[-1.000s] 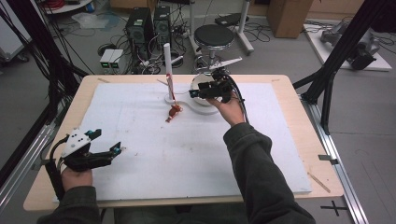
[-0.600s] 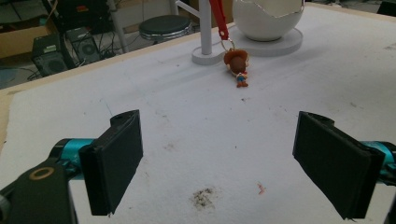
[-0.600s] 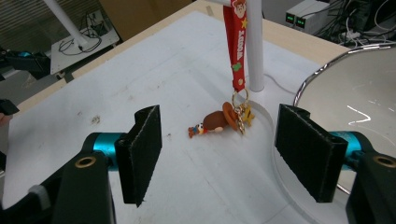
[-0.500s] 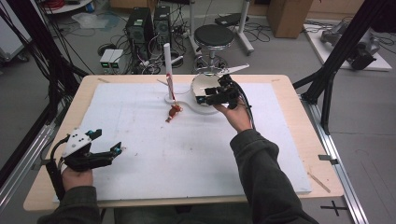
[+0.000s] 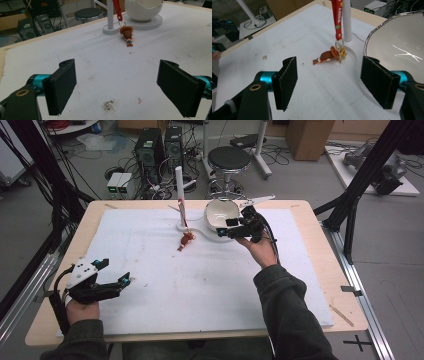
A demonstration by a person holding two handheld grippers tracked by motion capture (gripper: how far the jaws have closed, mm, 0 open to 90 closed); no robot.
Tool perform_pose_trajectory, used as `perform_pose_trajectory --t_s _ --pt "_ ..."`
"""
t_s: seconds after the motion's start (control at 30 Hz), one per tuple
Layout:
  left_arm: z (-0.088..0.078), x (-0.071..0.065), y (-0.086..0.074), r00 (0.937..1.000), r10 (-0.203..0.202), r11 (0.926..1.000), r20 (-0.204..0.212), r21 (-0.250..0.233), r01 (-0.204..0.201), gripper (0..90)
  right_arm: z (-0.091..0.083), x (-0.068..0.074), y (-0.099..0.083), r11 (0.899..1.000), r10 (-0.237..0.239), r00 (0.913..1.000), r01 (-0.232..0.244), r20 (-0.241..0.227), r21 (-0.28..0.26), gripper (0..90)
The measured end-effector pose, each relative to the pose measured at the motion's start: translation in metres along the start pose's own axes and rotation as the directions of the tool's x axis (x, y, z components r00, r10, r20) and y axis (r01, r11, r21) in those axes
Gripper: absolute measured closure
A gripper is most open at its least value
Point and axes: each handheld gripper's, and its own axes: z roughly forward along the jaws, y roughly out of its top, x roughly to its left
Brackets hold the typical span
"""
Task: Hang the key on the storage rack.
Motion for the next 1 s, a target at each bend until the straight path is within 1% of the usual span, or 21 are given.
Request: perform_pose_trajectory --t_s 0.07,0.23,0.27,0.33,0.43,0.5,0.8,0.97,1.0 --pt "0.000 0.000 0.000 1.0000 -0.001 1.0000 0.001 0.000 0.001 16.4 -0.002 0.000 -0.002 1.000 0.005 1.0000 -0.005 0.000 0.011 28.0" --pt "0.000 0.000 0.000 1.0000 -0.001 1.0000 0.000 -0.001 0.001 16.4 -0.008 0.001 -0.009 1.000 0.004 1.0000 -0.004 0.001 0.007 27.4" --pt "0.000 0.000 0.000 1.0000 -0.002 1.0000 0.000 -0.001 0.002 16.4 -0.009 0.001 -0.010 1.000 -0.005 1.0000 0.005 0.003 0.005 26.9" --pt "0.000 0.000 0.000 1.0000 0.000 1.0000 0.000 0.000 0.000 16.4 -0.011 0.001 -0.012 1.000 -0.001 1.0000 0.001 0.004 0.011 26.3" --pt "0.000 -0.001 0.000 1.0000 0.000 1.0000 -0.001 0.002 0.000 16.4 -0.014 0.001 -0.017 1.000 0.004 1.0000 -0.004 0.003 0.006 25.2" --pt "0.000 0.000 0.000 1.0000 0.002 1.0000 0.000 0.003 -0.002 16.4 -0.016 0.001 -0.020 1.000 -0.004 1.0000 0.004 0.008 0.006 25.2" --pt "0.000 -0.001 -0.001 1.0000 0.000 1.0000 -0.001 0.006 0.000 16.4 -0.025 0.003 -0.031 1.000 0.008 0.9998 -0.008 0.019 0.001 22.7" --pt "0.000 -0.001 -0.001 1.0000 0.001 1.0000 -0.003 0.007 -0.001 16.4 -0.029 0.004 -0.036 1.000 -0.006 0.9994 0.006 0.034 0.002 22.1" --pt "0.000 -0.001 -0.001 1.0000 0.001 1.0000 -0.002 0.008 0.000 16.4 -0.030 0.004 -0.037 1.000 -0.003 0.9995 0.003 0.030 0.005 22.0"
